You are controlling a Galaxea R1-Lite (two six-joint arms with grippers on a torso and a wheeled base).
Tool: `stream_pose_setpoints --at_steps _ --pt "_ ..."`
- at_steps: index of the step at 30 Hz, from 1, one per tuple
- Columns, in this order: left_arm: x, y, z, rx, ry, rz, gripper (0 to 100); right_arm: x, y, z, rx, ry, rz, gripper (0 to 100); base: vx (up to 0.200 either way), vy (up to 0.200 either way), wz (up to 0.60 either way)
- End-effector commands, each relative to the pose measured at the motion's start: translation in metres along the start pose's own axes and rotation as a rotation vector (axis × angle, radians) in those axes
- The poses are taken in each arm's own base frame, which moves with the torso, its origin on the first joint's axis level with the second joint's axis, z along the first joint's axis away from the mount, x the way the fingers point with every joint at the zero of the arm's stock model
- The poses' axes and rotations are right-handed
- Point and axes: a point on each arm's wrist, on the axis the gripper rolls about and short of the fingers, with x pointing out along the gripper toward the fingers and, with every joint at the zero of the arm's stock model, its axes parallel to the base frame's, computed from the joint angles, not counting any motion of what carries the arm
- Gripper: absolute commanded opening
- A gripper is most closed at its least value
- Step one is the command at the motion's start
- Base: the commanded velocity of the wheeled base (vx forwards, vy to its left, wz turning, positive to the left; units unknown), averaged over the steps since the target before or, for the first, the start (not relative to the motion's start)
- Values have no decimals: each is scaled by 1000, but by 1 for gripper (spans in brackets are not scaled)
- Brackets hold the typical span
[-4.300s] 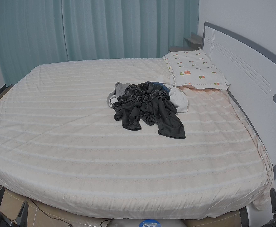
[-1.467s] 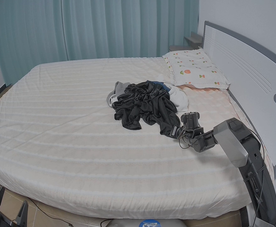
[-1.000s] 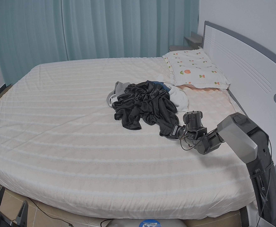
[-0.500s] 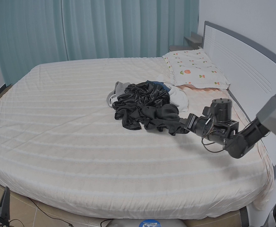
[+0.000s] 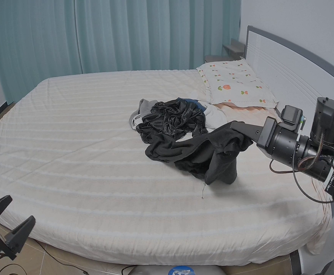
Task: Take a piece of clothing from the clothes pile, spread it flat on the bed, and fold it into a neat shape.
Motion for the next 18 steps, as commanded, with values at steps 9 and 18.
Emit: stream_pose_setpoints --at_steps 9,18 --pt "148 -24 -29 51 459 -262 100 -60 27 -20 -6 56 123 0 0 0 0" --pt "218 -48 -56 49 430 -182 100 -57 26 -21 -6 67 126 0 0 0 0"
